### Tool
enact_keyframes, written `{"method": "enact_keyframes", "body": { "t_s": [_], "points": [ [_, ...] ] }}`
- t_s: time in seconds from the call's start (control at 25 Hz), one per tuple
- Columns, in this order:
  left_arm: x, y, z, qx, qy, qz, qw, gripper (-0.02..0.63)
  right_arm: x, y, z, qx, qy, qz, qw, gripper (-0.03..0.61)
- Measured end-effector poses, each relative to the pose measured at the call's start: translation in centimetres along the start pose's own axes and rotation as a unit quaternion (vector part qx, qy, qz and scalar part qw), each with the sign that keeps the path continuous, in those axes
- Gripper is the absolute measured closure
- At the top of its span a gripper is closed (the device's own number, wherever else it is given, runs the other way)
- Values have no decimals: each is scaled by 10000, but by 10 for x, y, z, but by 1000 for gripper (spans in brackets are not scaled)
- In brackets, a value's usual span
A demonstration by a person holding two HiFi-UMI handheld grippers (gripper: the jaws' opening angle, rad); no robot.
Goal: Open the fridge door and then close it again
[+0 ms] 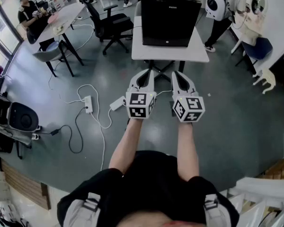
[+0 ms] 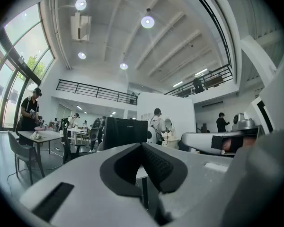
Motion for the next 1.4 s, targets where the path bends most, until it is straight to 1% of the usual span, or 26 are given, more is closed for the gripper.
{"method": "enact_keyframes", "body": {
  "t_s": [0.12, 0.28, 0.44, 0.56, 0.72, 0.84, 0.96, 1.08, 1.2, 1.28, 1.4],
  "points": [
    [-5, 0, -4, 29, -6, 42, 10000, 614, -8, -2, 2, -28, 106, 45, 9999, 584],
    [-12, 2, -10, 77, 14, 131, 9999, 614, -12, -3, 3, 32, 219, 358, 9991, 584],
    [-19, 8, -14, 123, -41, 182, 9998, 614, -25, 0, 1, 79, 26, 96, 9999, 584],
    [-20, 21, -9, 229, -143, 272, 9993, 614, -39, 9, -3, 150, -25, -49, 9999, 584],
    [-4, 34, -12, 360, -362, 384, 9980, 614, -53, 21, -14, 202, -44, -226, 9995, 584],
    [4, 45, -25, 375, -368, 411, 9978, 614, -63, 33, -29, 272, -97, -323, 9991, 584],
    [19, 59, -55, 358, -279, 440, 9980, 614, -71, 38, -69, 291, -216, -204, 9991, 584],
    [48, 73, -98, 380, -165, 431, 9982, 614, -75, 44, -129, 334, -349, -19, 9988, 584],
    [87, 83, -148, 419, -69, 488, 9979, 614, -81, 48, -191, 355, -363, -69, 9987, 584],
    [115, 83, -181, 404, -52, 544, 9977, 614, -87, 47, -229, 406, -353, -48, 9985, 584],
    [150, 82, -226, 337, 65, 511, 9981, 614, -100, 43, -280, 427, -244, 6, 9988, 584]
  ]
}}
Point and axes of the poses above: the fingertips, and each gripper's own axes: z backward along the fingers, x to its left, y out of its underside, the point moved 9 cm from there along z, backward along the fingers, and after that the axes turned 9 degrees about -z, right-handed, at the moved point
